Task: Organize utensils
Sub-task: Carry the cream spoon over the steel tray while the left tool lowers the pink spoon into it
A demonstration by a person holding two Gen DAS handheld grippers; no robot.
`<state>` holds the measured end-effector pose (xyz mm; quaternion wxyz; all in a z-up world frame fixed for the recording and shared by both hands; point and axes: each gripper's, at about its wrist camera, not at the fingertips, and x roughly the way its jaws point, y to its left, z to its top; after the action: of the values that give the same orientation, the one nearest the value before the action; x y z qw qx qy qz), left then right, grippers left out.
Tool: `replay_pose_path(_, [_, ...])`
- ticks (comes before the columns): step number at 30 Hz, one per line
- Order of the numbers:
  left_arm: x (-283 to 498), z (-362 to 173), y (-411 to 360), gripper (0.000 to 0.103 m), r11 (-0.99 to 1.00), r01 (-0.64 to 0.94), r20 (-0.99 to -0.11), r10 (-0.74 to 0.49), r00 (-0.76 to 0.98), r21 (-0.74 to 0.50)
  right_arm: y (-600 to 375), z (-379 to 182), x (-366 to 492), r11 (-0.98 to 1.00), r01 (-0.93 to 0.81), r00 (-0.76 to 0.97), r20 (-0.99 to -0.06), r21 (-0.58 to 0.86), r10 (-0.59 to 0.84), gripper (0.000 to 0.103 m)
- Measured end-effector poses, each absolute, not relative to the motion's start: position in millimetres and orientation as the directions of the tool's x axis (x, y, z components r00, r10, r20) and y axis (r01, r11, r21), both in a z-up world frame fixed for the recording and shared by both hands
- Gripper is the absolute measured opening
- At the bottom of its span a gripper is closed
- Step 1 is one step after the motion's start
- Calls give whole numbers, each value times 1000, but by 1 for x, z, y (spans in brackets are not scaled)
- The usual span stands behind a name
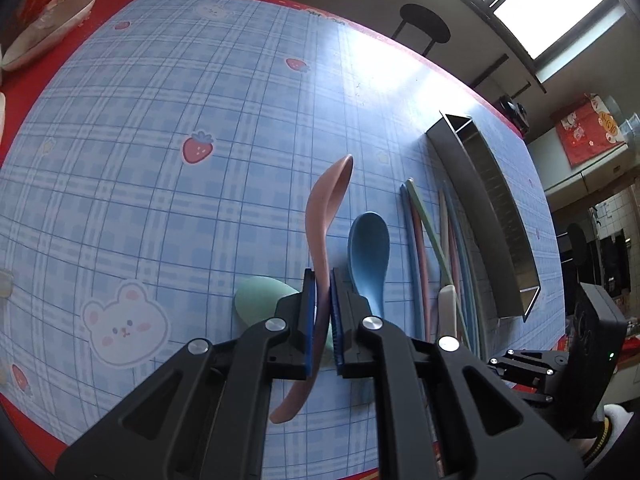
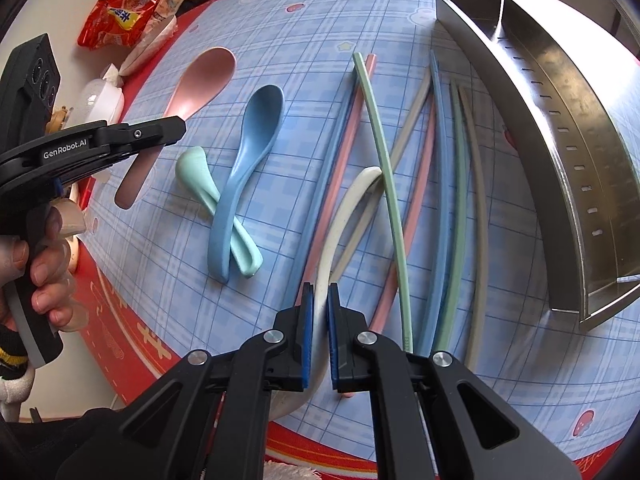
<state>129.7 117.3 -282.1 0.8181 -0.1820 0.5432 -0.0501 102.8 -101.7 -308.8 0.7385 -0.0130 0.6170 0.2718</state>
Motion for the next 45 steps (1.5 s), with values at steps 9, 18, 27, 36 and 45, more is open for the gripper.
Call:
replay_pose_path(9, [112,-264,124,11,926,-118,-857,-276,435,-358,-108,-277,101,838,-449,161,-894,310,418,7])
replay_pose_path(18, [133,-232,101,11,922,-84,-831,-299,468,-378,-158,-241,123,862,-428,265,-874,272,407,7])
replay_pose_path(27, [185,-198,25,11,927,10,-799,-328,504,-374,-232,-231,164,901,-406,331,-894,153,302,7])
replay_pose_path(36, [252,-236,-26,11,876,-48,-811,-422,405,-480,-232,-234,190,842,-524,260,-919,125,298,7])
replay_pose_path(45, [283,-275,-40,11,825,-167,-818,-466,337,-539,-229,-247,209,798,-590,220,-926,125,308,7])
